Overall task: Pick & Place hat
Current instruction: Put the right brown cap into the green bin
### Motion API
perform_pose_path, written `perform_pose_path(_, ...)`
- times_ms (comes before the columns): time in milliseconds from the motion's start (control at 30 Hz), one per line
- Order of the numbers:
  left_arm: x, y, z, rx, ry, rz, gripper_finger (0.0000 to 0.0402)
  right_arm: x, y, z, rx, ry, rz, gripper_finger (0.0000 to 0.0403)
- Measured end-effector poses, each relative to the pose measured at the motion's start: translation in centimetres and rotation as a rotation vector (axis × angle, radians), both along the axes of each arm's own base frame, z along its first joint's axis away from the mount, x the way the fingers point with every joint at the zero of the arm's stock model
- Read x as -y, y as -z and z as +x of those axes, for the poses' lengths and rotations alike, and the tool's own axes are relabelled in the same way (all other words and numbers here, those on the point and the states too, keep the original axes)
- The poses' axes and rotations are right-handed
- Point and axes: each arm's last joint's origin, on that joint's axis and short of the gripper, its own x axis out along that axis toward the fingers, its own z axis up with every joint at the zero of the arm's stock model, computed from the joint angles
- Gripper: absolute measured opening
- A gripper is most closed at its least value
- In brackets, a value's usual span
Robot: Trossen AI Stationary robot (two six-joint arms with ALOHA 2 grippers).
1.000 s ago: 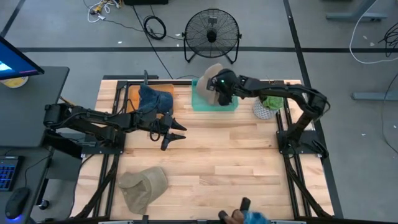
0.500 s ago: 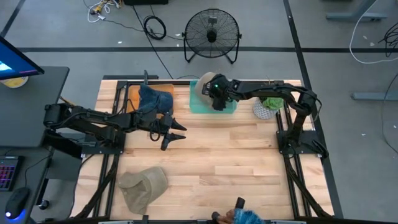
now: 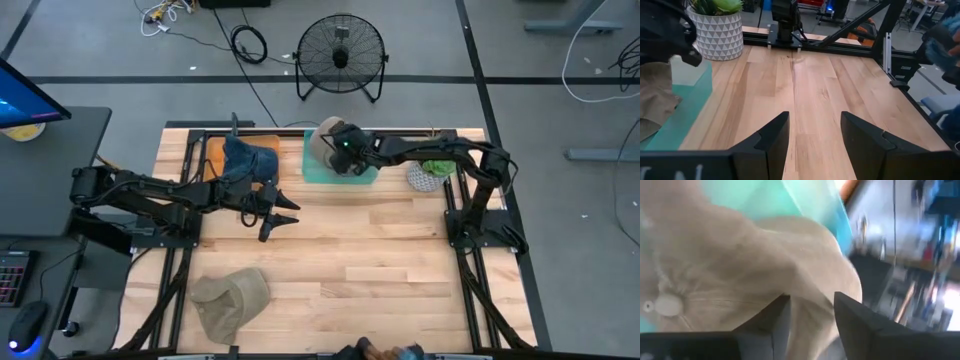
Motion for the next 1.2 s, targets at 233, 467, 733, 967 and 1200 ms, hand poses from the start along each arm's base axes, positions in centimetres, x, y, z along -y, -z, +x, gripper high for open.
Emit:
perform_pose_path(233,0.0,0.0,0.0,0.000,0.000,-0.002,0.0181,-0.7,-0.3,0.0,0.130,0.374,-0.058,0.0162)
perform_pose_path(467,0.0,0.0,0.0,-0.001,-0.005,-0.018,0.0181,-2.8,-2.4,-0.4,0.283,0.454,0.025,0.0163)
perform_pose_path(733,0.0,0.0,0.0,-0.012,-0.036,-0.129,0.0181,-3.8,-4.9,-1.2,0.648,0.634,0.503,0.0154)
perform_pose_path(967,0.0,0.0,0.0,-0.011,-0.038,-0.138,0.0181,-3.5,-3.6,-0.7,0.761,0.819,0.654,0.0146)
perform_pose_path(1200,0.0,-0.1,0.0,-0.001,-0.053,-0.137,0.0181,-3.0,-3.0,-0.4,0.909,0.997,0.756,0.0143)
